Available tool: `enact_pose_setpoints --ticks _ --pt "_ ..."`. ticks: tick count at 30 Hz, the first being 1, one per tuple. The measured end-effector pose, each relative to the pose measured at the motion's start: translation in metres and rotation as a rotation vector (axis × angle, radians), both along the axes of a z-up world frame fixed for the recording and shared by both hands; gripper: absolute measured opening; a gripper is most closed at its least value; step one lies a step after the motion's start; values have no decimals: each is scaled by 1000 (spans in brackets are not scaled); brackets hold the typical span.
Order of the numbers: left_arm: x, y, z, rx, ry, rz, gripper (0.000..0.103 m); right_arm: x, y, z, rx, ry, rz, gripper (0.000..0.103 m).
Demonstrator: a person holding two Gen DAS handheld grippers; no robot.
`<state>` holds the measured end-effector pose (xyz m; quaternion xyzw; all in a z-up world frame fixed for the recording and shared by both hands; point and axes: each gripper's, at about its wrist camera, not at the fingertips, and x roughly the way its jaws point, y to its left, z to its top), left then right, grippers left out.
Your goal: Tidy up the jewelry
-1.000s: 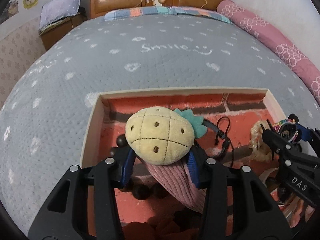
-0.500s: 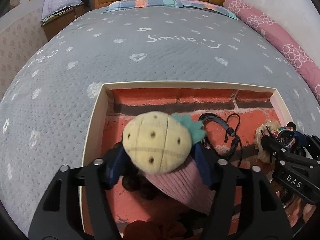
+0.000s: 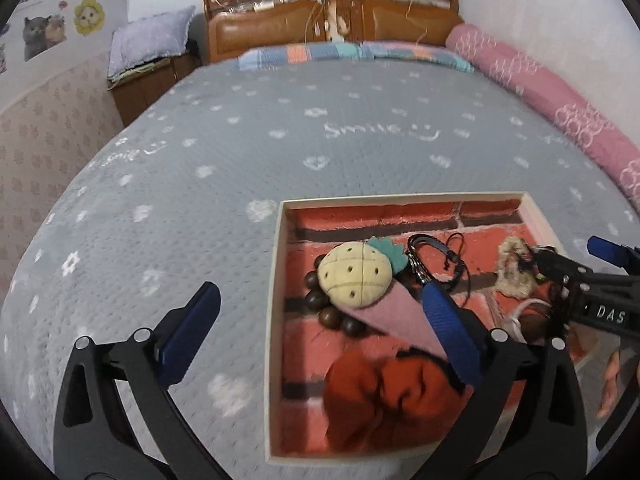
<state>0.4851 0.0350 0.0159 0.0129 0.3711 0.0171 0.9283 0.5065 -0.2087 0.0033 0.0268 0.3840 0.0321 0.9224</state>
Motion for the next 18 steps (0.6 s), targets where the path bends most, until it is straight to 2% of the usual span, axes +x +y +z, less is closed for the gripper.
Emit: enact_pose_setpoints --ticks 6,11,14,18 --pt "-86 21 3 -99 -100 17 98 -76 8 2 24 -96 34 99" --pt "-170 19 -4 -61 -171 38 98 -150 11 -15 -9 -166 35 99" --pt "-216 14 -9 -79 -209 17 98 -197 10 -23 -7 -207 43 99" --pt "-264 1 -16 -56 -251 3 98 -247 7 -28 -9 -264 49 99"
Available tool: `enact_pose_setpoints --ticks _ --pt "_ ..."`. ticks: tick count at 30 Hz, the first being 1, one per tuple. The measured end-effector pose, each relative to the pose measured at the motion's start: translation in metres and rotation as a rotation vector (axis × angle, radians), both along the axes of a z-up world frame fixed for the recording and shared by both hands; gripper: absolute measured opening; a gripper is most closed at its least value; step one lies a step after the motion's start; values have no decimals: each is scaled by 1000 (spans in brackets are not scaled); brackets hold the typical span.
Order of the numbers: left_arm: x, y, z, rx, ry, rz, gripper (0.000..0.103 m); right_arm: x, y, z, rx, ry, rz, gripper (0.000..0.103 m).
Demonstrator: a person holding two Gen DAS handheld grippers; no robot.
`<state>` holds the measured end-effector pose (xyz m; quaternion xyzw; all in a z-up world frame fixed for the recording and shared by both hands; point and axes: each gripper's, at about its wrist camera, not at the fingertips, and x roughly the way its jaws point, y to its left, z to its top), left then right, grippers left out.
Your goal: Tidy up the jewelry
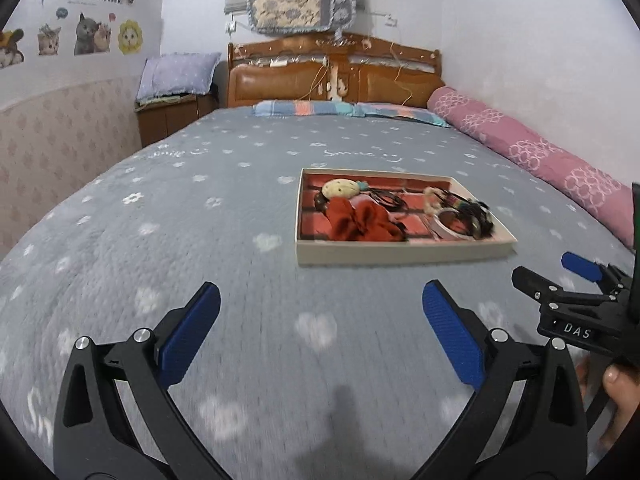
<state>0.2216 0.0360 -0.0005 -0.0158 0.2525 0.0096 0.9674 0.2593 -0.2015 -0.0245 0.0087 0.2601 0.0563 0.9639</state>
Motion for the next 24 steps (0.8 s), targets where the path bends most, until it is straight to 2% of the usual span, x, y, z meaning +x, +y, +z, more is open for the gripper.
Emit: enact_pose_setpoints --ticks 5,7,19,24 --pt "-43 -19 -10 40 -58 3 98 -53 -5 -2 -8 -68 2 99" --pt "-54 -22 -13 30 -80 6 98 -69 -9 -3 -3 -98 1 99" --pt "-88 -24 -22 -2 -175 46 98 -115 -21 -2 26 -216 -15 99" --pt "-92 -24 -23 3 -183 53 98 -124 -26 -3 49 -245 -28 99"
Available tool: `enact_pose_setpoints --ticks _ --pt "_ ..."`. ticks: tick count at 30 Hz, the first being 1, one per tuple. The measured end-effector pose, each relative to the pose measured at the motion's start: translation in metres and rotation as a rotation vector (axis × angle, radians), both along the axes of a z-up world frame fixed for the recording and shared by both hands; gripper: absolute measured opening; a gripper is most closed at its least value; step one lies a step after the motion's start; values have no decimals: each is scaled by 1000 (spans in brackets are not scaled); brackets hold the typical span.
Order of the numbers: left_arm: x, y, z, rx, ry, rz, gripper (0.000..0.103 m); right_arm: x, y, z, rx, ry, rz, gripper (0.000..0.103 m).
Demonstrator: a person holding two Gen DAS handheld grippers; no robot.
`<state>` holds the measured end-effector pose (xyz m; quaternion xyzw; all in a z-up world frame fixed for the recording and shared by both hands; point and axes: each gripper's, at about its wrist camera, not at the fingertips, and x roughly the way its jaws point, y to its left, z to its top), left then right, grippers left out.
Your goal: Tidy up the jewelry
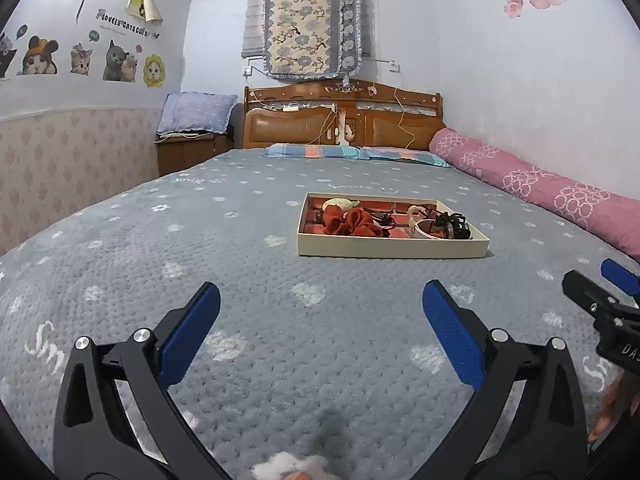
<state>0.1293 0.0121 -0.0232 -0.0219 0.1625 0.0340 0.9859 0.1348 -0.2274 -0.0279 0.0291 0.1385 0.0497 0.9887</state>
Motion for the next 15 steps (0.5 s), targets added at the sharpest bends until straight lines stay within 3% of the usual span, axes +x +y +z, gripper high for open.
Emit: enact_pose_setpoints --ticks 15 --pt "-8 -11 1 52 -29 -14 98 -6 7 1 -23 -19 1 99"
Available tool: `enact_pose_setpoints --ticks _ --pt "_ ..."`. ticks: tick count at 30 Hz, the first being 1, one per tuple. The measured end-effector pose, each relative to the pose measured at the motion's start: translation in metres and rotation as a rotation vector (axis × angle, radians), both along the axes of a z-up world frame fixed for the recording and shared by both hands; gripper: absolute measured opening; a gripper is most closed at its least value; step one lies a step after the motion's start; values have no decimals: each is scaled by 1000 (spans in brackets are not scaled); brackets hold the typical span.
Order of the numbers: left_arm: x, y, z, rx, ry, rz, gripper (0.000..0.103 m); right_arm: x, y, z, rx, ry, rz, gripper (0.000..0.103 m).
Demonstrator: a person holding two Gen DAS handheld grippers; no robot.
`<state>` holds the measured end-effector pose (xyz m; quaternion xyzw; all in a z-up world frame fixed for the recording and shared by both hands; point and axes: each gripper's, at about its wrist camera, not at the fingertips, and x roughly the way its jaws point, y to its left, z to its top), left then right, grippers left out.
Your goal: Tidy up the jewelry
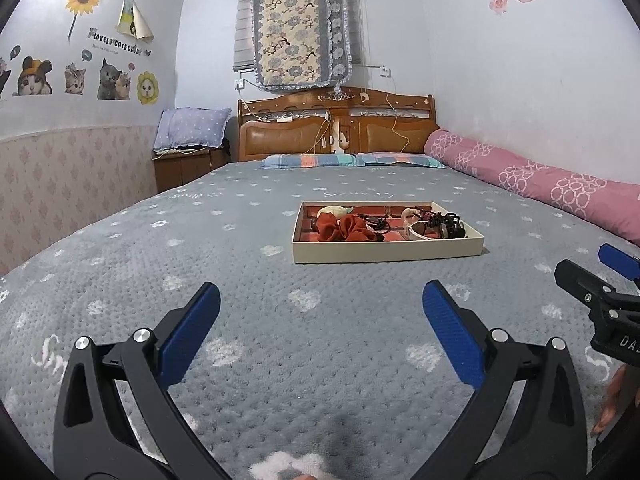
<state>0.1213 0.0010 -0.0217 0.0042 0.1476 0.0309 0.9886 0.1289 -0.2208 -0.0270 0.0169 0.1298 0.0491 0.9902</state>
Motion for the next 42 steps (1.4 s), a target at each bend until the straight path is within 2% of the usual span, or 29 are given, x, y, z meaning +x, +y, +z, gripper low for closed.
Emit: enact_pose_setpoints --ticks 10,42 --pt "-7 -3 3 28 -26 0 98 1 1 0 1 1 0 99" --pt "-1 4 -1 -6 -2 9 98 4 -1 -2 3 9 -3 99"
